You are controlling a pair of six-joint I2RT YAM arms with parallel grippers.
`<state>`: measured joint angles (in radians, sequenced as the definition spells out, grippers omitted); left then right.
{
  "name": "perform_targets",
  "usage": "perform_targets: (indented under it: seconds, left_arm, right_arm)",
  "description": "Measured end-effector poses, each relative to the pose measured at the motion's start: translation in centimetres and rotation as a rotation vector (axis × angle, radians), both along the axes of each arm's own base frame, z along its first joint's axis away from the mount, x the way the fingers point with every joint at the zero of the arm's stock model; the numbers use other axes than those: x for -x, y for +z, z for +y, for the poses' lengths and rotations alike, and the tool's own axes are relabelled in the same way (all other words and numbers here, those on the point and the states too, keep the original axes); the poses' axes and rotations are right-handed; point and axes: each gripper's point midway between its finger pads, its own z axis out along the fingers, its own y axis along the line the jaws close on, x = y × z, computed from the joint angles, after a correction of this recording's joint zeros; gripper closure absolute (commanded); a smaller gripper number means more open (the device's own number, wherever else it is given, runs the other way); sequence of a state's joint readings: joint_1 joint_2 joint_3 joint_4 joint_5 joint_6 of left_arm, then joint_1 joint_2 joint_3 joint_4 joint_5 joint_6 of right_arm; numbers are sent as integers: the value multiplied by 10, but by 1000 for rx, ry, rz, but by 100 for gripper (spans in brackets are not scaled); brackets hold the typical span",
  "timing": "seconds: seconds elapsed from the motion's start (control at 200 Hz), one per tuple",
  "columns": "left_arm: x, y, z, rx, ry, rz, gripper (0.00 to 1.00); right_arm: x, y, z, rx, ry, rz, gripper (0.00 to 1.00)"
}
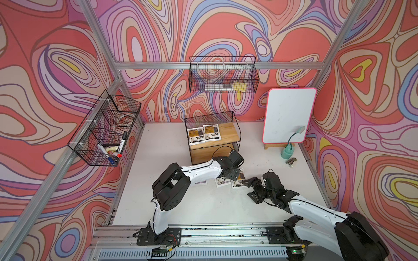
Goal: Place the bagged coffee beans on the shelf by color
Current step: Pick up the bagged coffee beans at the center of the board.
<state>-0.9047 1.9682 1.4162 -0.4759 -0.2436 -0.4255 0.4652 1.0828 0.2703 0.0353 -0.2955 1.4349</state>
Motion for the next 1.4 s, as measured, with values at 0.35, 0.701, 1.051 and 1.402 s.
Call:
perform_targets:
  seconds: [0.35,0.701,1.051,1.402]
  left_arm:
    - [-6,-2,3,-56,19,-3,1]
    - [3,6,21,-73,38,-12,1]
    - [-4,12,17,-72,36,-33,1]
    - [-19,7,-1,-75,15,-45,1]
  right_arm:
    - [-22,1,10,-35,-11,-52,21]
    - [-63,2,-1,-11,-68,-78,22]
    - [-72,1,-22,59,-69,-61,22]
    - [-40,0,-22,15,-39,-49,22]
